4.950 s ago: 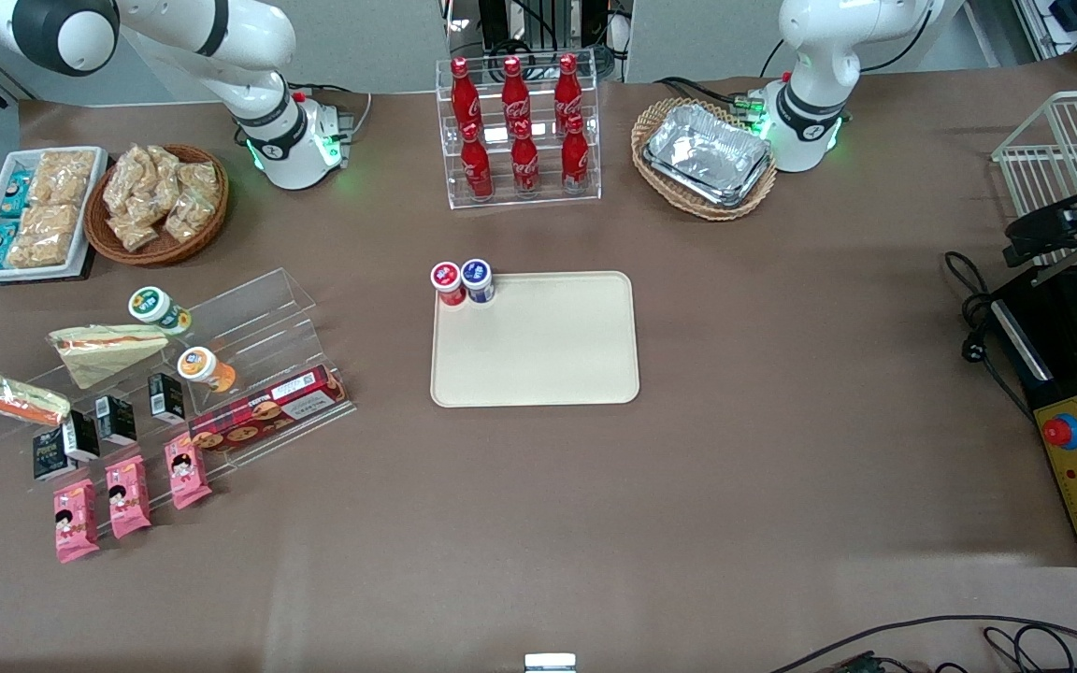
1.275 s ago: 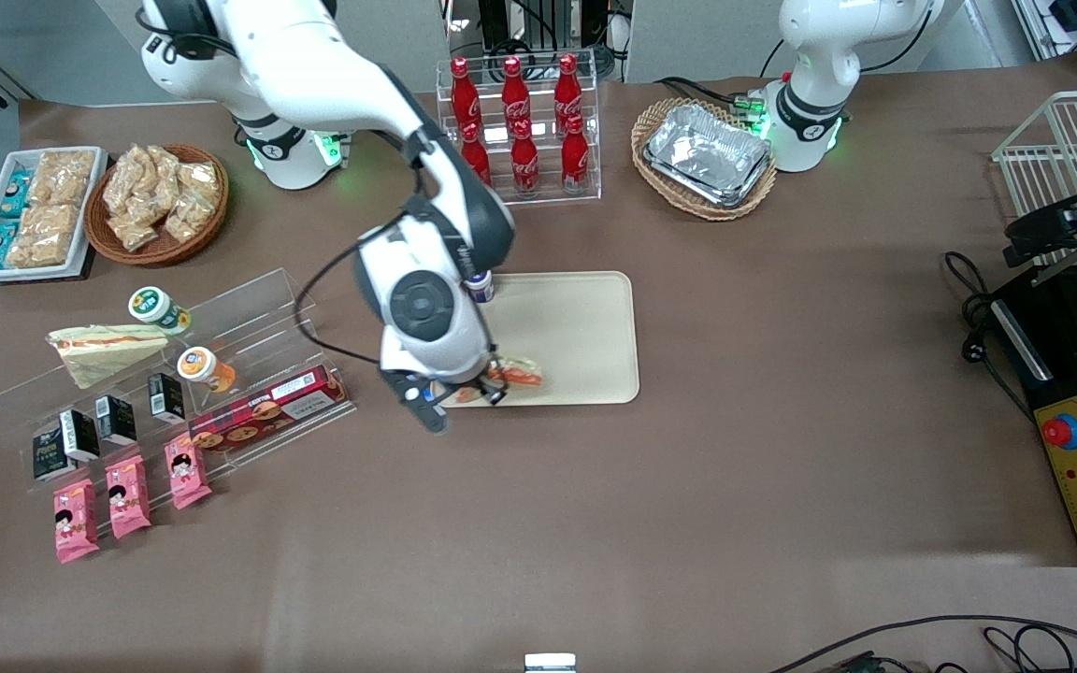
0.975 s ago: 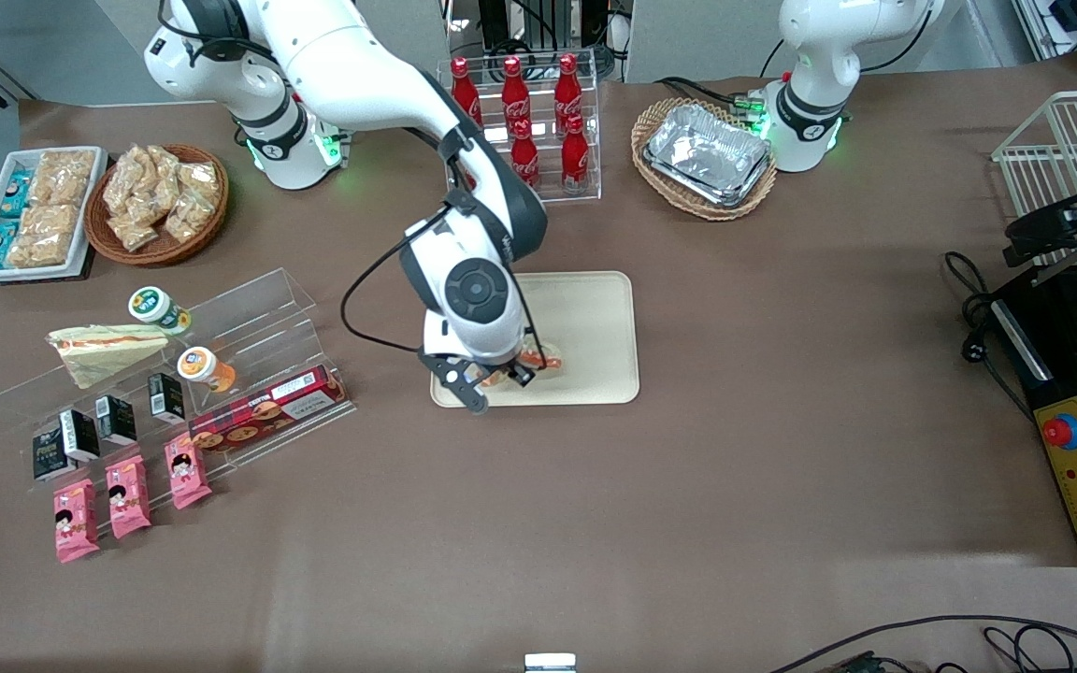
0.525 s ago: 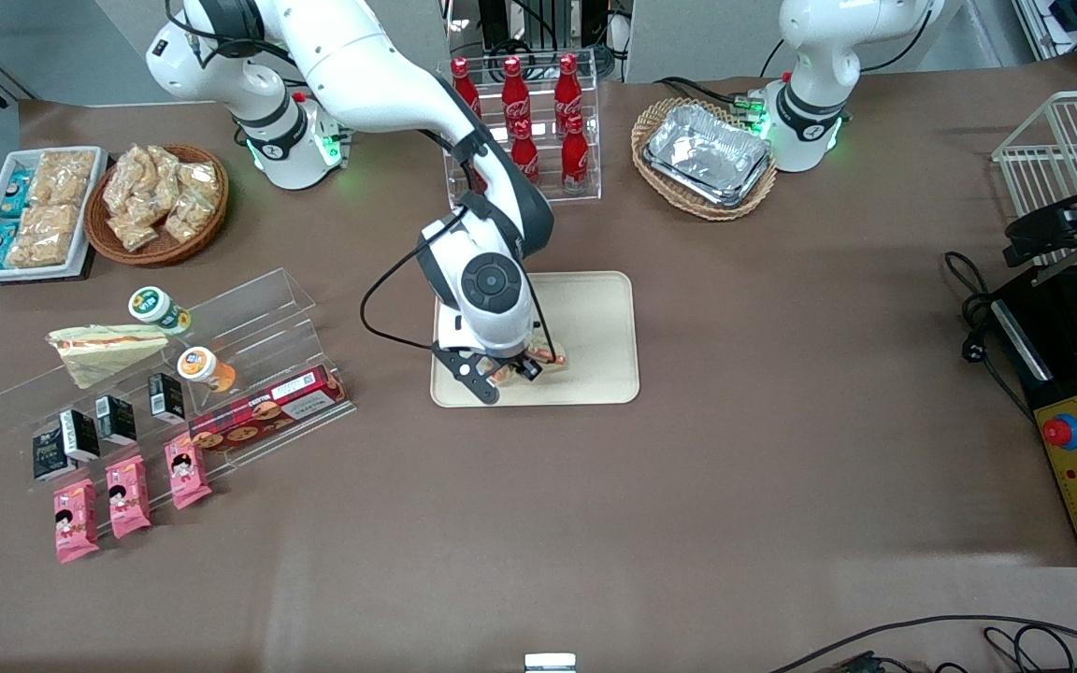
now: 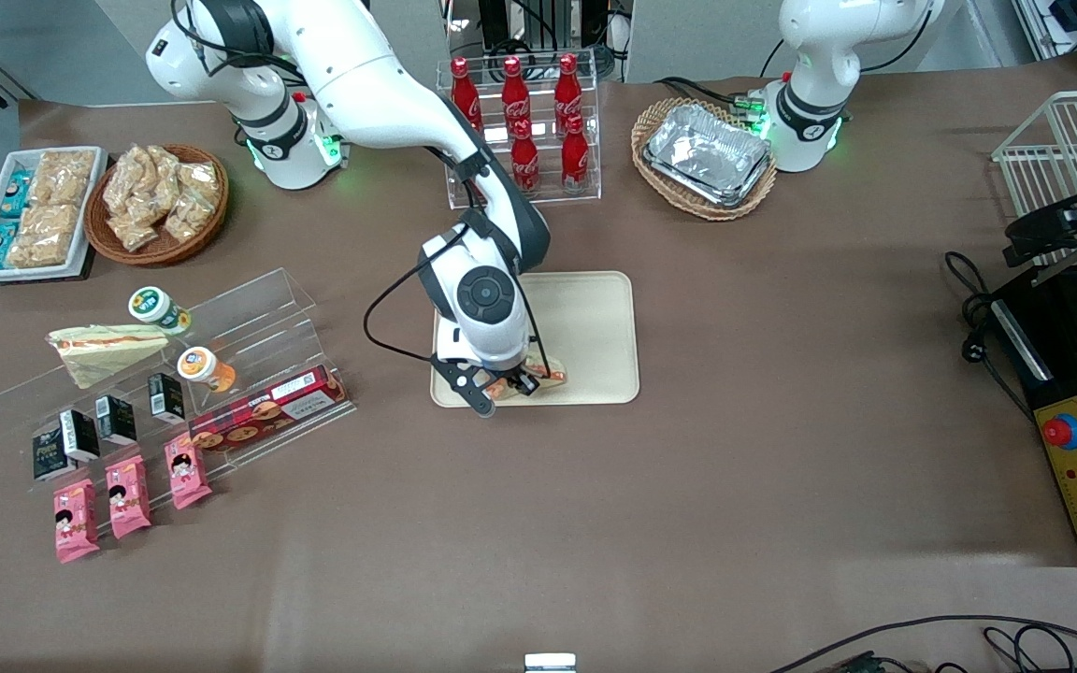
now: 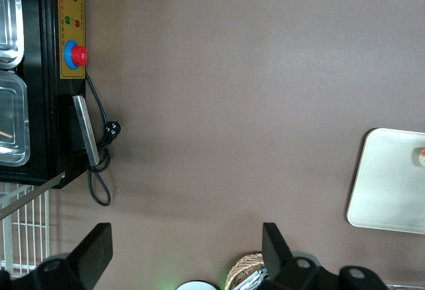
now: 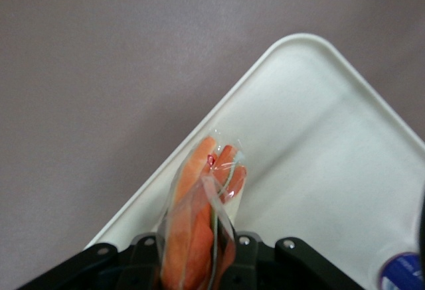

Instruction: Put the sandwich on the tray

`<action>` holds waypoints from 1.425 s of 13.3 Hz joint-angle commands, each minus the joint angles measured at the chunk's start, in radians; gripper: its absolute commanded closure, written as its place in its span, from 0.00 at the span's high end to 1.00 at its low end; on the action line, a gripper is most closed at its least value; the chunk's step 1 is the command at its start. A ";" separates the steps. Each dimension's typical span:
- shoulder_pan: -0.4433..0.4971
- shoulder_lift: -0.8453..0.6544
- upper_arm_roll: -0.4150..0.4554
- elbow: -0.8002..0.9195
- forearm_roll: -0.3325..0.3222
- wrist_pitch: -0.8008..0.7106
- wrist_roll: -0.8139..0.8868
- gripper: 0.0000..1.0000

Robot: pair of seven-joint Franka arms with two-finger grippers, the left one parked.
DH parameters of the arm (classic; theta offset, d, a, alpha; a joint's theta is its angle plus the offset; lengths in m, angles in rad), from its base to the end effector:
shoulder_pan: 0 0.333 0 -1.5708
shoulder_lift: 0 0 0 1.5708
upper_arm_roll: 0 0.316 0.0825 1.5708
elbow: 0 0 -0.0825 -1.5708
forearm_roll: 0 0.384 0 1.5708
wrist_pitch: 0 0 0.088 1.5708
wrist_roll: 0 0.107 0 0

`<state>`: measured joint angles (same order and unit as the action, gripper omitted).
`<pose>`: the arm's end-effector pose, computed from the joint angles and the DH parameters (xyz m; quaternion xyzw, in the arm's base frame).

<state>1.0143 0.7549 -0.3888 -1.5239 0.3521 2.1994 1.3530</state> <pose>0.5387 0.4580 0.2350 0.9122 -0.4097 -0.0112 0.0005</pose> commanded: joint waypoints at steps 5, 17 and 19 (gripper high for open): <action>0.010 0.015 -0.013 0.001 0.061 0.040 0.009 1.00; -0.282 -0.244 -0.035 0.014 -0.096 -0.247 -0.536 1.00; -0.356 -0.294 -0.047 0.014 -0.123 -0.256 -0.642 1.00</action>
<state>0.7298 0.5310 -0.4294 -1.4955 0.2731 1.9703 0.8350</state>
